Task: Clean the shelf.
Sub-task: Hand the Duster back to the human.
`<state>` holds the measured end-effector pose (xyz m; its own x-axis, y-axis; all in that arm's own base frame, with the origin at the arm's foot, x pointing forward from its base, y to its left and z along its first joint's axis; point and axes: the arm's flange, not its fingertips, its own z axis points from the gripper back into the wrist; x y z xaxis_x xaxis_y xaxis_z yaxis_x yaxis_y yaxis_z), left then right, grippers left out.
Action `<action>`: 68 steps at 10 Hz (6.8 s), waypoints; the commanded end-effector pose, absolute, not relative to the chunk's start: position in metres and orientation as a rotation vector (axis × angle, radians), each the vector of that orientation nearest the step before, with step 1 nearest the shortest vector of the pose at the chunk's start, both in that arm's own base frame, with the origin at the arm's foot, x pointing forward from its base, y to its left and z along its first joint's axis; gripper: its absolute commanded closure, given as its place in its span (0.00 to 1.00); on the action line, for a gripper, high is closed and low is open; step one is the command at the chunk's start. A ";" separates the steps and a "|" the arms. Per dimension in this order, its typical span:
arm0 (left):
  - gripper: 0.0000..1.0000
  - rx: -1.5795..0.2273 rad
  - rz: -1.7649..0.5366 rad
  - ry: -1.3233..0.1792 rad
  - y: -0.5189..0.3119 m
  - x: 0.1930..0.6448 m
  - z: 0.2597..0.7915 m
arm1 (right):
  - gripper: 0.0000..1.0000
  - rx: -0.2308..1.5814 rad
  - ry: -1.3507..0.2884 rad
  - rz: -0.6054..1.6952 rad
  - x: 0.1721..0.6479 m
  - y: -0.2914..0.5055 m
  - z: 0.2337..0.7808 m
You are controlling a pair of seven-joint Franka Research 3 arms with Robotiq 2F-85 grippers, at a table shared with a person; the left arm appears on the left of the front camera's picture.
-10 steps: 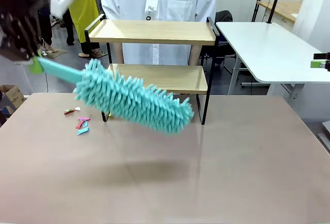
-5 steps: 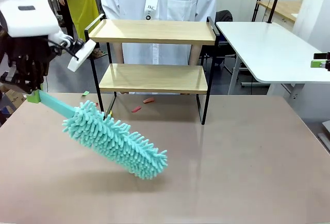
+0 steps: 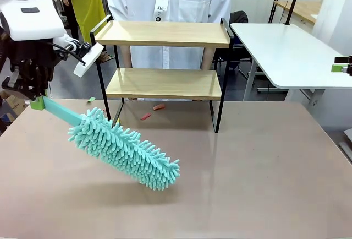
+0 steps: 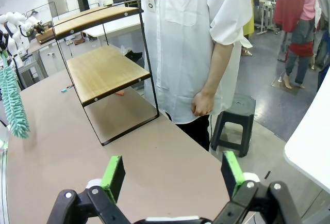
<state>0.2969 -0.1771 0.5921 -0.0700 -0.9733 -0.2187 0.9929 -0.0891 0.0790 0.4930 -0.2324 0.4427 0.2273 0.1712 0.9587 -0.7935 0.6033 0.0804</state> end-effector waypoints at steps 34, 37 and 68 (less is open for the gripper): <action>0.87 -0.256 -1.461 -0.573 -0.214 0.322 0.471 | 0.00 1.121 -1.136 1.114 0.382 -0.020 0.422; 0.87 -0.256 -1.461 -0.573 -0.214 0.322 0.471 | 0.00 1.138 -1.064 1.082 0.381 -0.003 0.400; 0.30 -0.292 -1.432 -0.573 -0.209 0.323 0.471 | 1.00 1.269 -0.966 1.113 0.380 0.080 0.344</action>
<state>0.3240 -0.2113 0.4671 0.0067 -0.8622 0.5066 0.9797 0.1071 0.1693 0.3806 0.0797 0.3412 0.2226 0.0912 0.9706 -0.9738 -0.0278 0.2259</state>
